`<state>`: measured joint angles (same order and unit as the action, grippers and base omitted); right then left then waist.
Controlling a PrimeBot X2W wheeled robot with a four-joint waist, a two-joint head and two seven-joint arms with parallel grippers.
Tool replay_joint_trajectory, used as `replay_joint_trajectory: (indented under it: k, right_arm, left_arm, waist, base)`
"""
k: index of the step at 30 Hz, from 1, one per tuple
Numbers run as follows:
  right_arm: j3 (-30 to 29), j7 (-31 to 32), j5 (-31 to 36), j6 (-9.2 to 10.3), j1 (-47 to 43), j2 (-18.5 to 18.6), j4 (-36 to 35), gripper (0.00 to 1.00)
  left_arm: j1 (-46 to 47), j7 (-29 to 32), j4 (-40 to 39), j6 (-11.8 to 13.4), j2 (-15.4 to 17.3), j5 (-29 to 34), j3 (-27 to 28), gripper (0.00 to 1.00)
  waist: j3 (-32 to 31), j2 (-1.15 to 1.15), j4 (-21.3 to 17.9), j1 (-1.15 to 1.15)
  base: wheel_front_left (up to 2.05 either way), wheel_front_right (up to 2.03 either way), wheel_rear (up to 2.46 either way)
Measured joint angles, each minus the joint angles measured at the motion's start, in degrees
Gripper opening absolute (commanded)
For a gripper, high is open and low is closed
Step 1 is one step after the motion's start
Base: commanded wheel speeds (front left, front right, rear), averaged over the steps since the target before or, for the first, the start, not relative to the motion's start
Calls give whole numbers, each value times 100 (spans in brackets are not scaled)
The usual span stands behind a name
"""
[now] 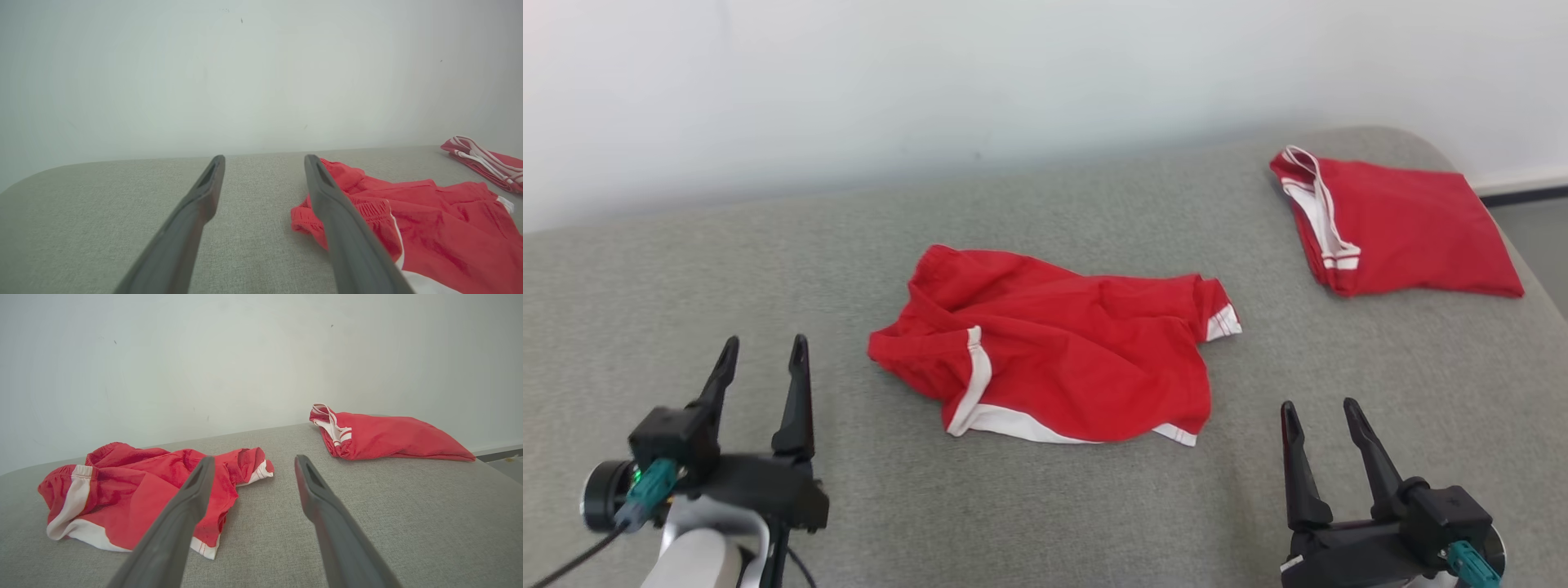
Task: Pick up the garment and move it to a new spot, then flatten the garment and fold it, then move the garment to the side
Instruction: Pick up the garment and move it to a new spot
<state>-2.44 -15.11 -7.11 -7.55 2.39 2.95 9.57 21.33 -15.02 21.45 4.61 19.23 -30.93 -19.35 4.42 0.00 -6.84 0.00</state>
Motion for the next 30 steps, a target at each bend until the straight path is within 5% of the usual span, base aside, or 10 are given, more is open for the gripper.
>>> replay_joint_trajectory:
  k: [12,30]
  right_arm:
    - [-8,-1,15,0,-188,0,-97,100]
    - [-43,0,-45,0,-371,0,-133,100]
  left_arm:
    - [-1102,-1,-1304,40,189,697,621,100]
    - [-2410,-1,-1883,-370,-421,1429,1673,100]
  waist:
    - [-337,0,418,0]
    - [-557,0,712,0]
  base:
    - [0,0,0]
    - [0,0,0]
